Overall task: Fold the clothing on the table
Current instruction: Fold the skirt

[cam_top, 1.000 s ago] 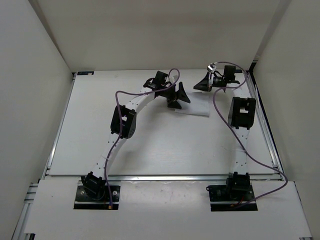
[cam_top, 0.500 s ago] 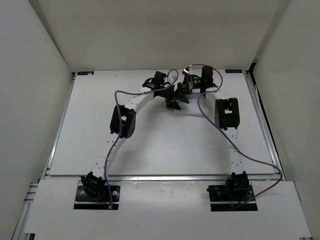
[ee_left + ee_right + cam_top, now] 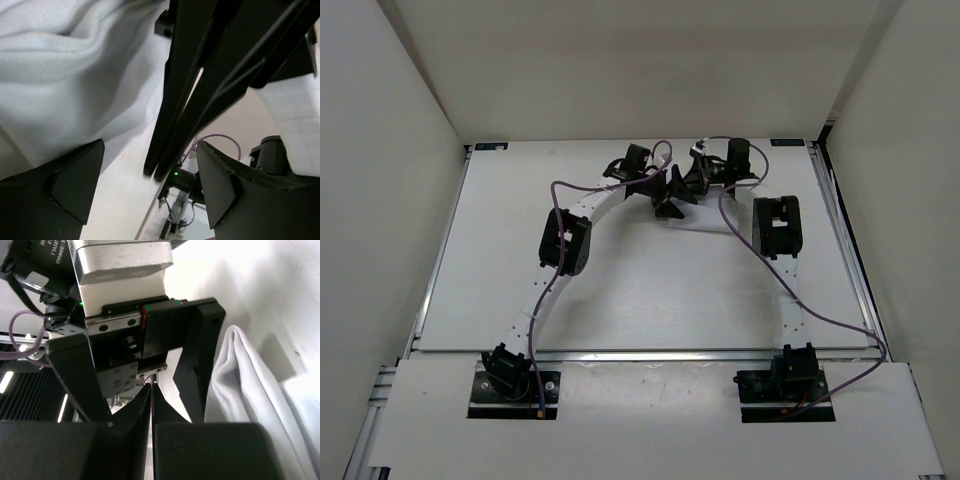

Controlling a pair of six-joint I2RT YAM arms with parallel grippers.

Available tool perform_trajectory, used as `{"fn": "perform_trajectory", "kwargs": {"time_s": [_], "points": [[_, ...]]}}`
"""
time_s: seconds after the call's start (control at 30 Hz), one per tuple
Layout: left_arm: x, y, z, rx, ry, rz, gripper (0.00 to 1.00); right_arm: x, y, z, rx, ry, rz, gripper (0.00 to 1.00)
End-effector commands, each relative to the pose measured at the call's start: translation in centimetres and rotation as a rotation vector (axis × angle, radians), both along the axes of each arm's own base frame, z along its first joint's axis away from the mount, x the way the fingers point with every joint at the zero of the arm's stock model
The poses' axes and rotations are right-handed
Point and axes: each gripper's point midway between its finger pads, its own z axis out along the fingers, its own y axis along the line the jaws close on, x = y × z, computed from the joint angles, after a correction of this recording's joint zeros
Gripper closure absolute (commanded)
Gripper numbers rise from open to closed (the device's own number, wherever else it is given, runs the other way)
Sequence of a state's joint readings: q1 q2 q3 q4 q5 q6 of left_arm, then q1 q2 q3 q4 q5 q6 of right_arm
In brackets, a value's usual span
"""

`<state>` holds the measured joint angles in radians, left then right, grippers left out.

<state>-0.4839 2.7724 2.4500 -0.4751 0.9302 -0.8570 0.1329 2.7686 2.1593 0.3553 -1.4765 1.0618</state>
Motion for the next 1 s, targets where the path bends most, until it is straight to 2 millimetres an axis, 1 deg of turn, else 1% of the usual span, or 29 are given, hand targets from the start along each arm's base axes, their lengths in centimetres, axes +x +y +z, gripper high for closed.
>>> {"fn": "perform_trajectory", "kwargs": {"time_s": [0.0, 0.03, 0.07, 0.1, 0.13, 0.17, 0.2, 0.23, 0.27, 0.3, 0.33, 0.37, 0.4, 0.47, 0.5, 0.53, 0.57, 0.6, 0.63, 0.67, 0.7, 0.73, 0.77, 0.8, 0.83, 0.87, 0.9, 0.93, 0.97], "points": [[0.1, -1.2, 3.1, -0.072, -0.023, -0.013, 0.15, -3.6, -0.5, 2.1, 0.066, -0.029, 0.211, 0.95], [-0.1, -1.1, 2.9, -0.078, -0.001, -0.018, 0.15, -3.7, -0.4, 1.9, 0.064, -0.02, 0.206, 0.94], [0.0, -1.4, 3.5, -0.096, -0.006, -0.023, 0.16, -4.0, -0.3, 1.7, 0.064, -0.004, 0.215, 0.94], [-0.1, -1.1, 3.7, -0.105, 0.007, -0.031, 0.17, -4.0, -0.3, 1.5, 0.065, -0.001, 0.216, 0.95], [-0.1, -1.2, 3.5, -0.105, 0.02, -0.024, 0.17, -4.1, -0.1, 1.8, 0.065, 0.001, 0.219, 0.95], [-0.4, -1.4, 4.4, -0.122, 0.024, -0.037, 0.18, -4.3, -0.1, 1.1, 0.065, 0.018, 0.22, 0.95], [-0.3, -1.4, 4.1, -0.128, 0.03, -0.036, 0.18, -4.4, 0.0, 0.9, 0.067, 0.036, 0.22, 0.95], [-0.4, -1.6, 4.5, -0.135, 0.021, -0.038, 0.18, -4.6, 0.1, 0.0, 0.067, 0.066, 0.222, 0.95], [-0.1, -1.5, 4.5, -0.137, 0.022, -0.032, 0.18, -4.8, 0.2, -0.3, 0.07, 0.077, 0.224, 0.96], [-0.2, -1.6, 4.6, -0.14, 0.026, -0.033, 0.18, -4.7, 0.0, -1.1, 0.069, 0.102, 0.215, 0.97], [-0.2, -1.7, 4.5, -0.139, 0.03, -0.031, 0.18, -4.6, -0.2, -1.0, 0.069, 0.099, 0.209, 0.98], [-0.4, -1.7, 4.4, -0.139, 0.034, -0.036, 0.18, -4.4, -0.3, -1.3, 0.066, 0.103, 0.193, 0.98], [-0.4, -1.6, 4.6, -0.137, 0.031, -0.036, 0.18, -4.2, -0.4, -1.7, 0.062, 0.111, 0.175, 0.99], [-0.6, -1.5, 3.8, -0.123, 0.047, -0.035, 0.18, -3.2, -0.6, -2.1, 0.053, 0.096, 0.125, 0.99], [-0.6, -1.5, 3.7, -0.116, 0.044, -0.032, 0.18, -2.5, -1.0, -2.6, 0.044, 0.102, 0.086, 0.99], [-0.9, -1.6, 3.6, -0.11, 0.045, -0.035, 0.18, -2.0, -1.1, -2.8, 0.008, 0.168, 0.036, 0.98], [-1.0, -1.5, 3.2, -0.103, 0.055, -0.034, 0.18, -1.0, -1.4, -2.8, -0.003, 0.089, 0.002, 0.99], [-1.2, -1.4, 3.0, -0.096, 0.057, -0.035, 0.19, -0.1, -1.7, -3.8, -0.067, 0.069, -0.058, 0.98], [-1.5, -1.6, 2.5, -0.083, 0.066, -0.035, 0.19, 0.9, -2.2, -5.2, -0.191, 0.026, -0.123, 0.99], [-1.7, -1.6, 2.8, -0.084, 0.066, -0.04, 0.18, 1.2, -2.7, -6.1, -0.275, -0.001, -0.15, 1.0], [-1.8, -1.2, 2.7, -0.081, 0.068, -0.042, 0.18, 1.9, -3.6, -7.2, -0.401, -0.069, -0.178, 1.0], [-2.1, -1.5, 2.5, -0.072, 0.061, -0.043, 0.18, 2.3, -4.3, -7.2, -0.417, -0.056, -0.201, 1.0], [-2.0, -1.0, 2.5, -0.065, 0.064, -0.033, 0.19, 2.8, -5.3, -7.2, -0.422, -0.032, -0.23, 1.0], [-2.4, -0.8, 1.3, -0.052, 0.087, -0.032, 0.19, 3.6, -5.9, -6.8, -0.439, -0.051, -0.261, 1.0], [-2.0, -0.7, 1.9, -0.057, 0.066, -0.019, 0.2, 4.3, -6.8, -6.8, -0.472, -0.063, -0.291, 1.0], [-2.1, -0.4, 1.9, -0.056, 0.069, -0.011, 0.21, 5.0, -8.4, -6.5, -0.486, -0.068, -0.328, 1.0], [-2.6, -0.4, 1.6, -0.056, 0.08, -0.013, 0.22, 5.5, -9.3, -6.5, -0.509, -0.073, -0.352, 1.0], [-3.0, -0.2, 0.7, -0.045, 0.106, -0.008, 0.23, 5.5, -9.3, -6.6, -0.512, -0.073, -0.355, 1.0], [-2.8, -0.3, 1.5, -0.055, 0.083, -0.001, 0.25, 5.6, -10.7, -6.8, -0.517, -0.055, -0.371, 1.0]]}}
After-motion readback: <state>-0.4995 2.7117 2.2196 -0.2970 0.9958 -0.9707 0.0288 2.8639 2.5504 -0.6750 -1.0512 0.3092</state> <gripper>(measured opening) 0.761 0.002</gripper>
